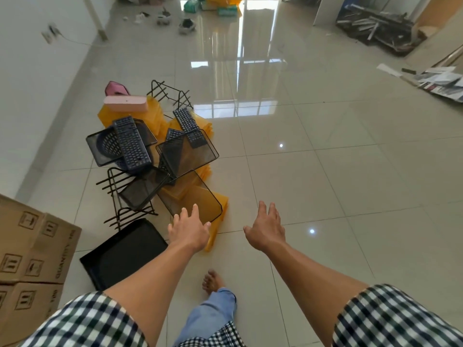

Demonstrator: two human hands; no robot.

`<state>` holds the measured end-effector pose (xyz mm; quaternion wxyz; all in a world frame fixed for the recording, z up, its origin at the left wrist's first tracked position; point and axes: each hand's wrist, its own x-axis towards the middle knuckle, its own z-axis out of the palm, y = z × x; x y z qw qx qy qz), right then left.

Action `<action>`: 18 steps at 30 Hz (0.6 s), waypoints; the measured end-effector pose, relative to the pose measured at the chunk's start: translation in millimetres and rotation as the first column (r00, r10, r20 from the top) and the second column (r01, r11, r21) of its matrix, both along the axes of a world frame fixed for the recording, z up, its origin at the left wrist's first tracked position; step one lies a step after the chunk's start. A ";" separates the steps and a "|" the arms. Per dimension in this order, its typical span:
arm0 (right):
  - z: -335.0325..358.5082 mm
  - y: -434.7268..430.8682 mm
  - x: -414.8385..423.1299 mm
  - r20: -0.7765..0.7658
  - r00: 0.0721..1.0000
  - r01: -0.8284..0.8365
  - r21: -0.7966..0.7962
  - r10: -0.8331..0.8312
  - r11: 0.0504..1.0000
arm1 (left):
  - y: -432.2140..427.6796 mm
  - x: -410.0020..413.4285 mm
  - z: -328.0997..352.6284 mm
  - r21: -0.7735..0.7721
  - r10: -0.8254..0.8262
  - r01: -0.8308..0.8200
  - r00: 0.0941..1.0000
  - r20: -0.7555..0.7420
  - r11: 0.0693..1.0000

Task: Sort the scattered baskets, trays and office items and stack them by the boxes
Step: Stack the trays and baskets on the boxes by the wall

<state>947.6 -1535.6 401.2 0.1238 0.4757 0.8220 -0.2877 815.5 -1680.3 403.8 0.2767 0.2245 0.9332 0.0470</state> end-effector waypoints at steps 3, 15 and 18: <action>-12.2 31.9 -33.4 0.006 1.000 -0.004 -0.006 0.004 1.000 | 23.7 -30.8 -17.7 -0.009 0.024 -0.024 0.999 0.028 1.000; -90.8 100.4 -166.2 0.099 0.983 -0.142 -0.124 0.154 0.982 | 55.3 -131.2 -91.4 -0.132 0.240 -0.221 0.959 0.150 0.966; -117.7 110.2 -198.6 0.129 0.964 -0.211 -0.169 0.234 0.963 | 53.9 -150.8 -113.2 -0.176 0.342 -0.311 0.921 0.186 0.934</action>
